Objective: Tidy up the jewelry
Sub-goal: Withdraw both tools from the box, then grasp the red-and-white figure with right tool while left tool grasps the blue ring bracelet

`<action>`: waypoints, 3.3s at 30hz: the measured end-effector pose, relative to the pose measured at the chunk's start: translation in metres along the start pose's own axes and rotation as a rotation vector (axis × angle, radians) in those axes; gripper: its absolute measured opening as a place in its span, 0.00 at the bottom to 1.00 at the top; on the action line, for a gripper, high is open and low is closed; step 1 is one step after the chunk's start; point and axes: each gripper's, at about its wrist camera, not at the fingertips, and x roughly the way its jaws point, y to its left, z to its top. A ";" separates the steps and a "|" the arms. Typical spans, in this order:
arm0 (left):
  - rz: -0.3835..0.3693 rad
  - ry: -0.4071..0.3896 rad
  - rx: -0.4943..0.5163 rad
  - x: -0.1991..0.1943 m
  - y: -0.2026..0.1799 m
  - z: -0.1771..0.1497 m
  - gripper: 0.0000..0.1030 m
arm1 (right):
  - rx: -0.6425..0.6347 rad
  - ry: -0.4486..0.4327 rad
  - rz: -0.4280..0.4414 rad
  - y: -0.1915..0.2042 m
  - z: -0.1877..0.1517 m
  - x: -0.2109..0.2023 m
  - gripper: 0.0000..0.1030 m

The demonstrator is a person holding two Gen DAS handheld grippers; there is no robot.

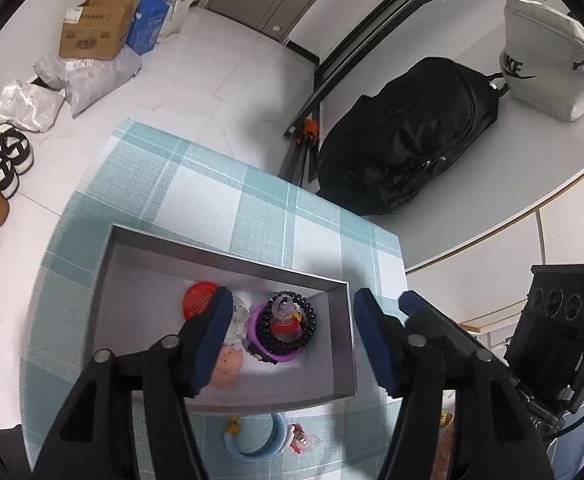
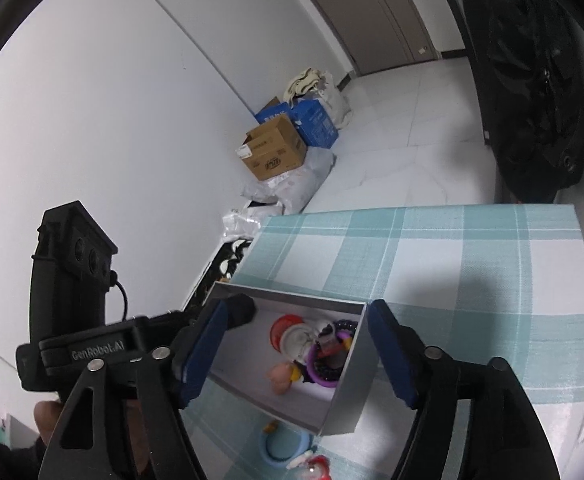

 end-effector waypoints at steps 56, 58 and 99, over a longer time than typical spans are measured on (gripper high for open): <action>0.242 0.017 0.114 -0.025 0.026 -0.084 0.81 | -0.360 0.295 -0.181 0.018 -0.118 0.027 0.54; 0.249 0.020 0.115 -0.024 0.026 -0.083 0.81 | -0.371 0.298 -0.189 0.020 -0.118 0.031 0.53; 0.290 0.154 0.246 0.027 -0.007 -0.104 0.81 | -0.180 0.196 -0.162 -0.016 -0.091 -0.038 0.20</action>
